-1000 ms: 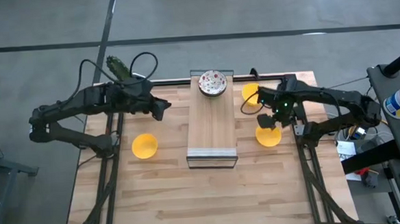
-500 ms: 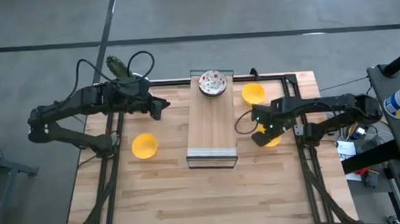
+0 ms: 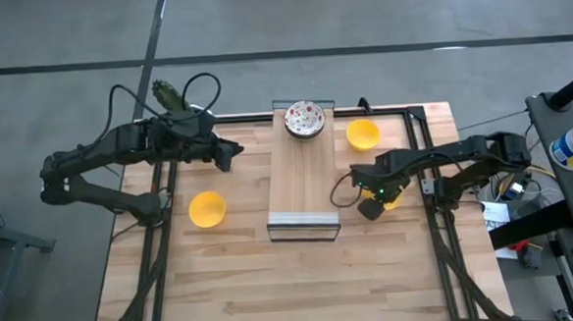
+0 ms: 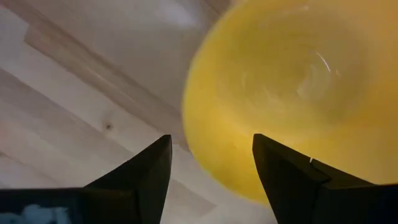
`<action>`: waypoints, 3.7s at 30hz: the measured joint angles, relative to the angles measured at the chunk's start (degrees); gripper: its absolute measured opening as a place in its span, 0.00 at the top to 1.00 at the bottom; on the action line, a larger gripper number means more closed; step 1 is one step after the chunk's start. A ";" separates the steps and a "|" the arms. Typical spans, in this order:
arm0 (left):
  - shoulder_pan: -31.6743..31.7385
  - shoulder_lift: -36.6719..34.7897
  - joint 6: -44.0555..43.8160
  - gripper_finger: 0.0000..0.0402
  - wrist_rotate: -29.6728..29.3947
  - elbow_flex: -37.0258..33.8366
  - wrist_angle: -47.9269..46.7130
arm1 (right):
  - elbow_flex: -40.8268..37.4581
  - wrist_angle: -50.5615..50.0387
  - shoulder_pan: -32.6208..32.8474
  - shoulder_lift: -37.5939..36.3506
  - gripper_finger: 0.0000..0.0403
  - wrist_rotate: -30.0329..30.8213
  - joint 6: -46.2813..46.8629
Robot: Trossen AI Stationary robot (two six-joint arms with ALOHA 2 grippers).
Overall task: Pick & Place Mini bowls
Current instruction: Put the bottom right yellow bowl on the shelf, then stack the right yellow bowl on top of the other yellow bowl on the shelf
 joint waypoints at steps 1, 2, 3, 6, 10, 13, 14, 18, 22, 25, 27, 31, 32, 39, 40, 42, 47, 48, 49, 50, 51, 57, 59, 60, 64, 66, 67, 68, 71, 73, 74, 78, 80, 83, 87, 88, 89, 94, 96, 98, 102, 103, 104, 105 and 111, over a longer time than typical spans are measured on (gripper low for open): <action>0.00 0.00 -0.02 0.70 0.00 0.00 0.02 | 0.00 0.73 0.00 1.05 0.46 -0.01 -0.41; 0.00 0.00 -0.10 0.70 0.00 0.00 0.00 | 0.00 1.19 0.00 2.10 0.46 -0.01 -0.82; 0.00 0.00 -0.22 0.70 0.00 0.00 0.00 | 0.00 1.39 0.00 3.13 0.46 -0.05 -1.20; 0.00 0.00 -0.57 0.70 0.00 0.00 0.00 | 0.00 1.58 0.02 5.99 0.49 -0.08 -2.02; 0.00 0.00 -1.14 0.70 0.00 0.00 0.00 | 0.00 1.85 -0.02 8.73 0.60 -0.37 -3.36; 0.00 0.00 -1.22 0.70 0.01 0.00 0.00 | 0.00 1.86 -0.02 9.63 0.74 -1.12 -3.57; 0.00 0.00 -1.27 0.70 0.00 0.00 0.01 | 0.02 1.86 -0.01 9.66 0.79 -1.55 -3.52; 0.00 0.00 -1.30 0.70 0.00 0.00 0.00 | 0.11 0.84 -0.02 8.30 0.95 -2.00 -2.77; 0.00 0.00 -1.34 0.70 0.00 0.00 0.00 | 0.84 -1.05 -0.02 4.91 0.97 -2.07 -0.36; 0.00 0.00 -1.34 0.70 0.00 0.00 0.01 | 2.21 -2.48 -0.02 1.18 0.98 -2.41 1.85; 0.00 0.00 -1.34 0.70 0.00 0.00 0.00 | 3.48 -4.38 -0.02 -1.30 0.98 -2.41 3.94; 0.00 0.00 -1.32 0.70 0.00 0.00 0.00 | 8.16 -9.64 0.11 -6.12 0.98 -1.47 7.22; 0.00 0.00 -1.26 0.70 0.00 0.00 0.02 | 9.61 -11.18 0.31 -7.16 0.98 -0.75 7.75; 0.00 0.00 -1.19 0.70 0.00 0.00 0.02 | 23.20 -15.89 2.93 -10.34 0.98 1.50 5.26; 0.00 0.00 -1.03 0.70 0.00 -0.02 0.02 | 25.43 -16.00 3.70 -9.84 0.98 1.66 4.44; 0.00 0.00 -0.77 0.70 -0.01 -0.25 0.05 | 29.85 -16.59 5.31 -8.38 0.98 2.62 2.34; 0.00 0.04 -0.75 0.70 0.00 -0.48 0.02 | 41.88 -21.85 9.05 -1.12 0.98 7.50 -2.80; 0.00 0.04 -0.75 0.70 0.00 -0.48 0.02 | 44.34 -22.36 9.70 0.72 0.98 8.37 -4.67; 0.00 0.04 -0.81 0.70 0.00 -0.48 0.02 | 46.76 -22.41 10.34 2.59 0.98 9.09 -6.66; 0.00 0.04 -1.00 0.70 0.00 -0.50 0.03 | 49.25 -22.36 10.75 4.44 0.98 9.21 -8.80; 0.00 0.04 -1.03 0.70 0.00 -0.51 0.03 | 51.77 -22.44 11.09 6.51 0.98 9.26 -10.75; 0.00 0.04 -1.48 0.70 0.08 -0.55 0.04 | 66.94 -23.79 10.80 19.35 0.98 10.11 -13.73; 0.00 0.04 -1.47 0.70 0.51 -0.55 0.04 | 71.67 -24.69 10.45 23.82 0.98 10.50 -12.94; 0.00 0.04 -1.43 0.70 0.95 -0.55 0.04 | 73.98 -24.94 10.25 25.80 0.98 10.48 -12.47; -0.09 0.04 -1.47 0.70 1.63 -0.55 0.04 | 82.53 -26.65 9.38 33.72 0.98 10.49 -13.13; -0.09 0.04 -1.56 0.70 2.10 -0.55 0.02 | 86.69 -29.28 8.90 37.40 0.98 10.48 -13.38; -0.09 0.03 -1.59 0.70 2.55 -0.55 0.02 | 88.68 -30.92 8.70 39.14 0.98 10.48 -13.30; -0.09 0.01 -1.60 0.70 2.87 -0.55 0.00 | 90.71 -32.42 8.51 40.90 0.98 10.50 -13.05; -0.11 -0.03 -1.60 0.70 3.52 -0.55 -0.07 | 90.47 -33.91 8.09 43.08 0.98 9.11 -11.35; -0.13 -0.07 -1.60 0.70 3.61 -0.55 -0.20 | 88.93 -34.99 7.98 43.81 0.98 8.53 -10.91; -0.13 -0.11 -1.60 0.70 3.59 -0.55 -0.20 | 88.53 -34.73 7.94 43.96 0.98 8.51 -10.92; -0.13 -0.40 -1.54 0.70 3.61 -0.55 -0.19 | 87.43 -32.89 7.96 44.02 0.98 9.15 -11.92; -0.13 -0.44 -1.45 0.70 3.61 -0.55 -0.11 | 87.43 -32.48 7.96 44.02 0.98 9.15 -12.11; -0.13 -0.55 -1.40 0.70 3.61 -0.55 -0.06 | 87.35 -32.31 7.96 44.09 0.98 9.16 -12.26; -0.13 -0.59 -1.34 0.70 3.61 -0.55 -0.04 | 87.32 -30.27 7.93 44.11 0.98 8.93 -13.37; -0.13 -0.59 -1.34 0.70 3.61 -0.55 -0.04 | 87.32 -29.47 7.93 44.11 0.97 8.91 -13.74; -0.13 -0.59 -1.34 0.70 3.61 -0.55 -0.05 | 87.32 -28.66 7.93 44.11 0.97 8.75 -13.79; -0.13 -0.59 -1.34 0.70 3.61 -0.55 -0.04 | 87.38 -26.93 7.93 44.28 0.87 7.11 -13.81; -0.13 -0.59 -1.34 0.70 3.62 -0.55 -0.05 | 87.38 -26.90 7.93 44.26 0.81 6.74 -13.73; -0.13 -0.59 -1.34 0.70 3.61 -0.57 -0.04 | 87.38 -26.89 7.93 44.27 0.76 6.68 -13.61; -0.13 -0.59 -1.36 0.70 3.61 -0.57 -0.07 | 87.73 -26.99 7.93 44.19 0.67 3.31 -11.98; -0.13 -0.59 -1.36 0.70 3.61 -0.57 -0.06 | 88.21 -26.97 7.93 44.13 0.65 1.64 -11.68; -0.13 -0.59 -1.36 0.70 3.62 -0.57 -0.07 | 88.88 -27.00 7.97 44.06 0.64 0.44 -11.07; -0.13 -0.59 -1.36 0.70 3.61 -0.57 -0.07 | 89.75 -27.00 8.04 43.89 0.63 -0.13 -10.59; -0.13 -0.59 -1.35 0.70 3.61 -0.57 -0.09 | 91.12 -25.30 8.37 40.58 0.61 1.89 -10.08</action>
